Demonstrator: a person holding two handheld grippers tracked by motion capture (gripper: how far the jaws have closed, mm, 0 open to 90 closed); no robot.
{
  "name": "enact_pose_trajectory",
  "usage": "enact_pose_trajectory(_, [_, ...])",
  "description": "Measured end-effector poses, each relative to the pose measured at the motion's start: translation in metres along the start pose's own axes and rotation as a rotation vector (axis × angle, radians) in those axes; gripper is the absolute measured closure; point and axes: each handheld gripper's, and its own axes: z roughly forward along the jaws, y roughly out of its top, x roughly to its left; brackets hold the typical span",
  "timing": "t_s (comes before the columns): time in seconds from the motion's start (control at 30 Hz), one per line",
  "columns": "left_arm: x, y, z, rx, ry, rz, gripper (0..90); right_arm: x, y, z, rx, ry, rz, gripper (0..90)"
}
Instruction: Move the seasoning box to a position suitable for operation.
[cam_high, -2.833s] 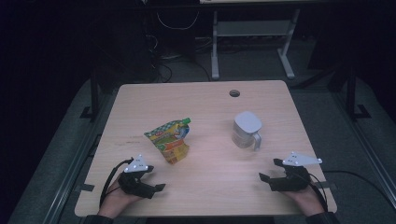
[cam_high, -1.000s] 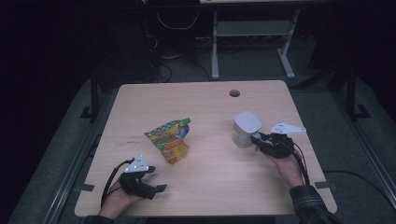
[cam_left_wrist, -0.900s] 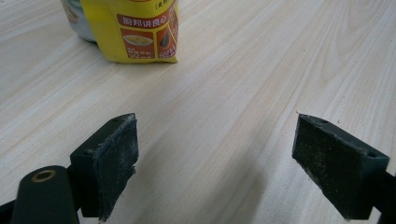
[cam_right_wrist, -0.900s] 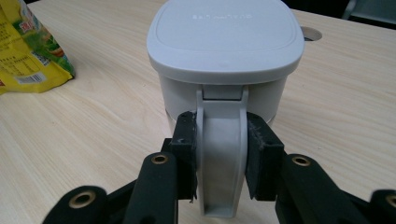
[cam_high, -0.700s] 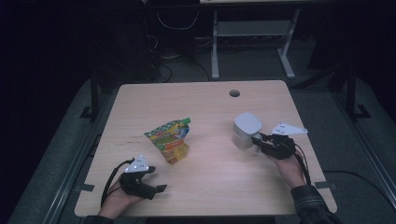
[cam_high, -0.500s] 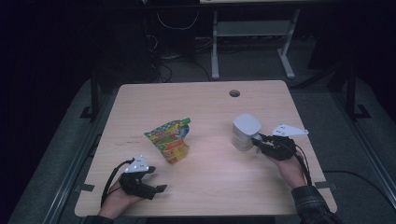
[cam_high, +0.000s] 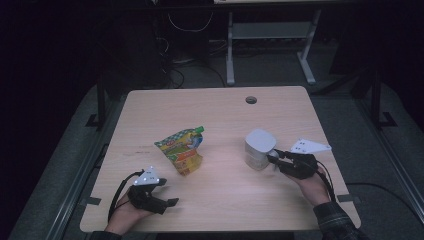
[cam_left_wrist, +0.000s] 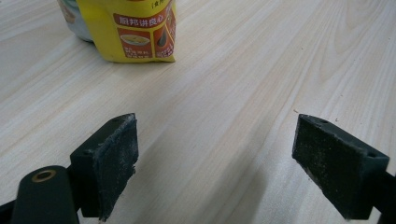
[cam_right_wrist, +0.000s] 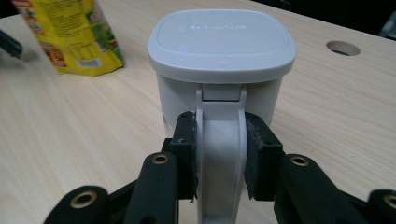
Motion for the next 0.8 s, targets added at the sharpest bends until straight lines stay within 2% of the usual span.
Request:
enact_pose_trajectory(0.07, [0.000,0.000,0.000,0.000,-0.001,0.000,14.1,0.004,-0.001,-0.002,-0.001,0.023,-0.014,68.7])
enact_pose_trajectory(0.33, [0.000,0.000,0.000,0.000,-0.001,0.000,14.1,0.015,-0.001,-0.003,-0.003,0.062,-0.044,68.7])
enact_pose_trajectory(0.8, [0.000,0.000,0.000,0.006,-0.006,0.011,14.1,0.039,-0.005,-0.006,0.000,0.178,-0.098,68.6])
